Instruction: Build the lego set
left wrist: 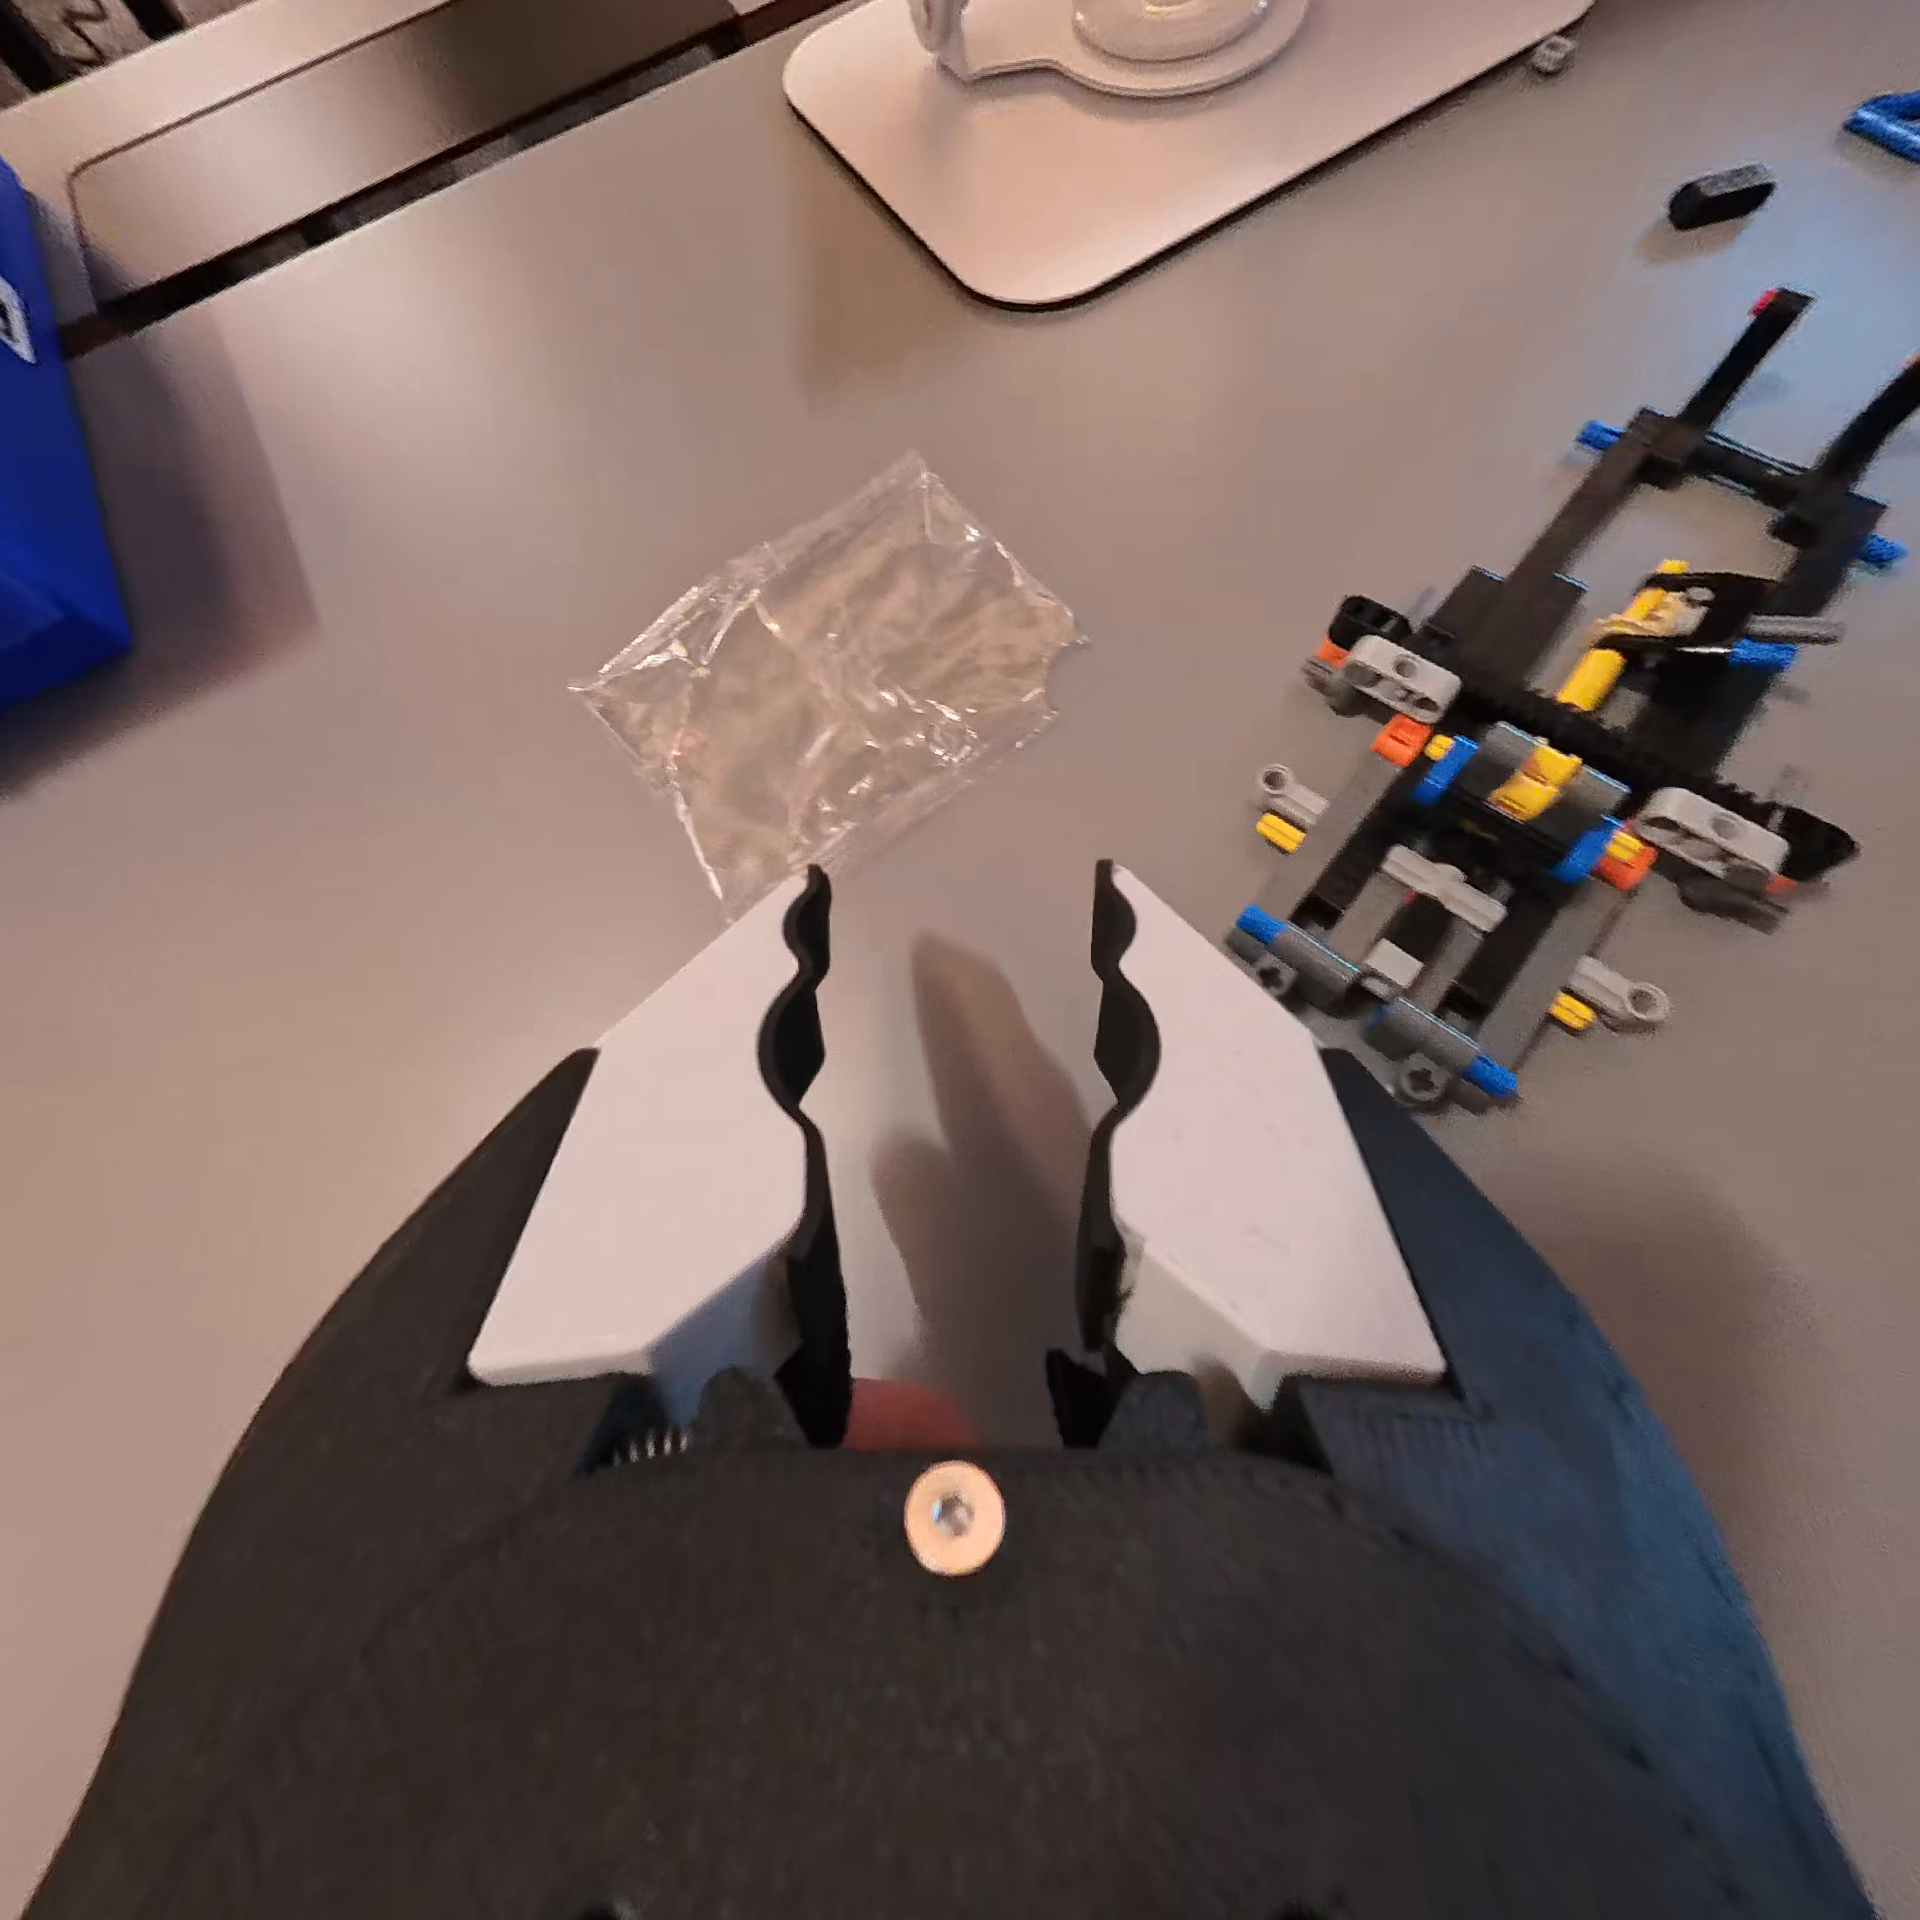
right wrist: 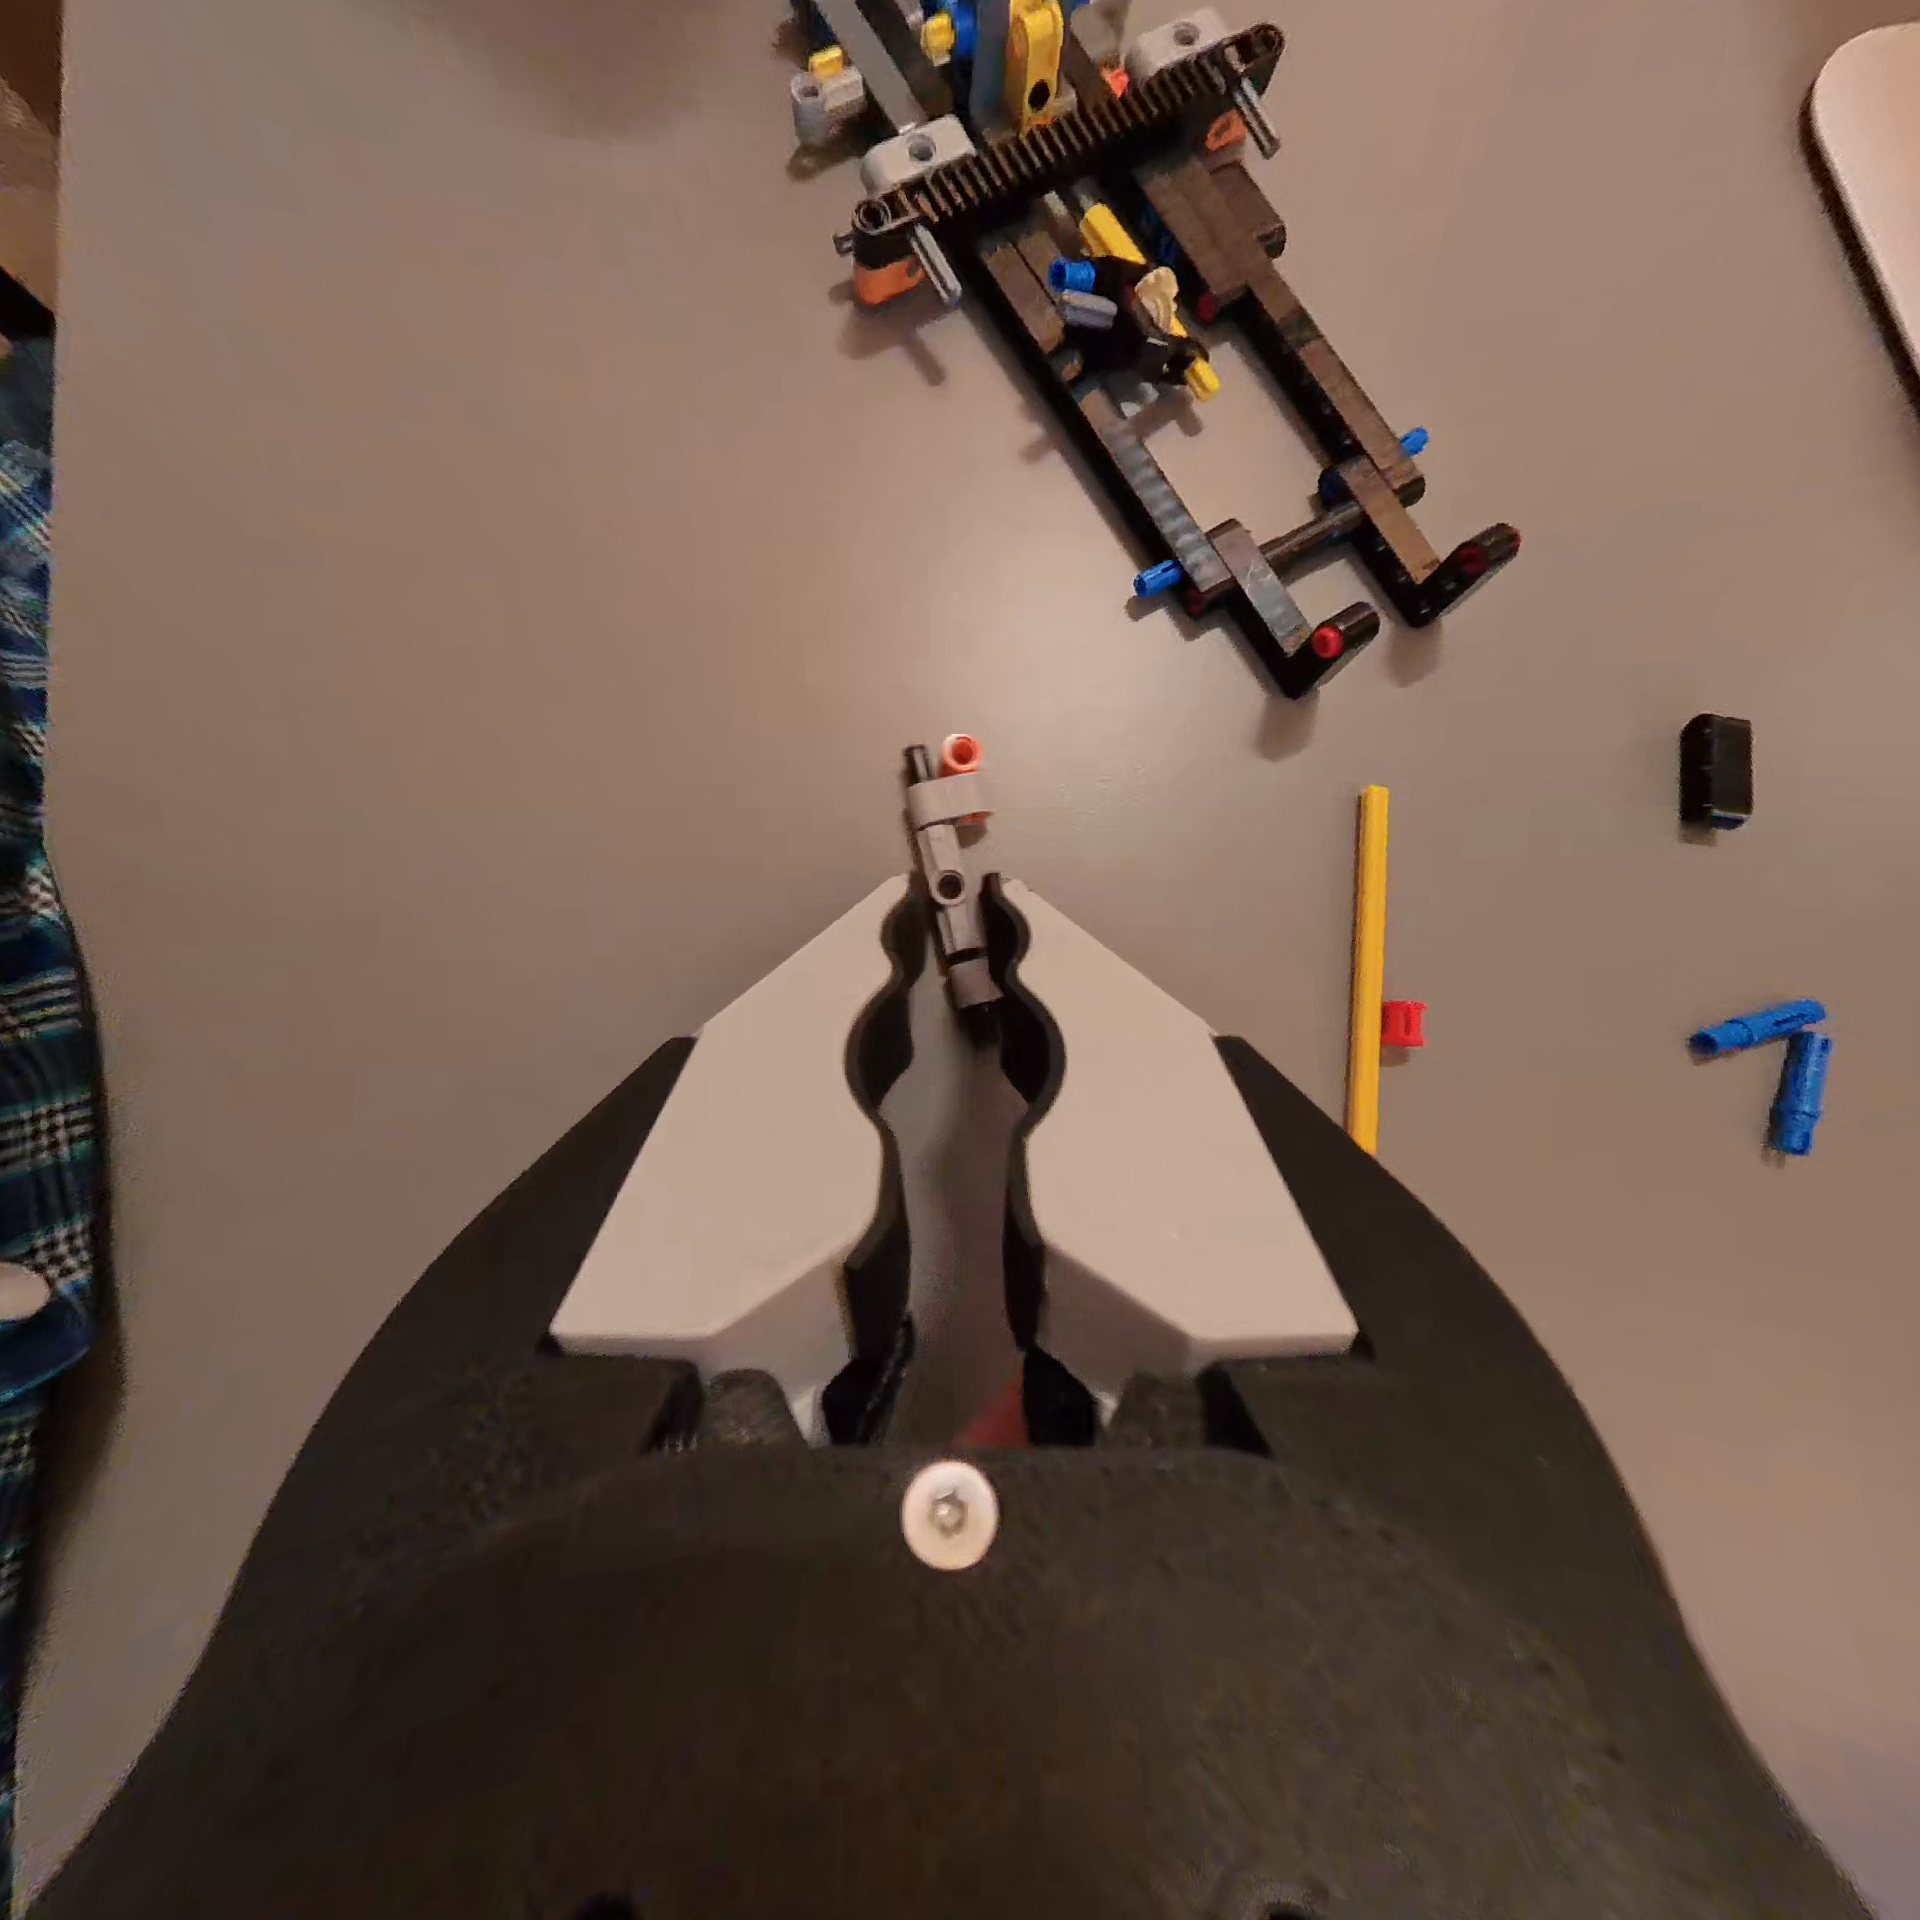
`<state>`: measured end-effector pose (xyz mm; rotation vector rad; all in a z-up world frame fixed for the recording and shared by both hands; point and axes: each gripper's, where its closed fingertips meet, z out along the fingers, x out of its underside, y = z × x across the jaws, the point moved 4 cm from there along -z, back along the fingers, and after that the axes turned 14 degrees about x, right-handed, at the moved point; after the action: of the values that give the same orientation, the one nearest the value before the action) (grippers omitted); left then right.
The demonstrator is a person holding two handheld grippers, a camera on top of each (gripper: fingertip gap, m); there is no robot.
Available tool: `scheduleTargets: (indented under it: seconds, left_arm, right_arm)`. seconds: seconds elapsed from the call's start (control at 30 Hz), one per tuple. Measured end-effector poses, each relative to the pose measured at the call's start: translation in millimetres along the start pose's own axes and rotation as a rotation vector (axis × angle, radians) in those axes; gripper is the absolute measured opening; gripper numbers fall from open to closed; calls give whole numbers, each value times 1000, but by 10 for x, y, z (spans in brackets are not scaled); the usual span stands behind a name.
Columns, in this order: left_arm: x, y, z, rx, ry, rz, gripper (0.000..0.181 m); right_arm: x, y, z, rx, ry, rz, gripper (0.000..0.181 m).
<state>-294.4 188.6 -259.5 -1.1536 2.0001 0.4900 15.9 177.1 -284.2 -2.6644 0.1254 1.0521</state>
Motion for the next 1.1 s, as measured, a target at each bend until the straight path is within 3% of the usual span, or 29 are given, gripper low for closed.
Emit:
scheduleTargets:
  seconds: [0.03, 0.37, 0.6, 1.1]
  left_arm:
    - [12, -34, -2, 18, -4, -1, 47]
    - [43, -141, 16, 116, -42, -15, 44]
    - [134, -215, 85, 193, -3, -21, 43]
    - [168, -669, 145, 381, 60, 15, 34]
  right_arm:
    - [-1, -4, 6, -1, 0, 12, 5]
    - [-52, -56, -163, -8, -102, 162, 5]
    - [-113, -91, -267, 196, -155, -64, 4]
    - [-83, 89, -238, 154, -175, -14, 4]
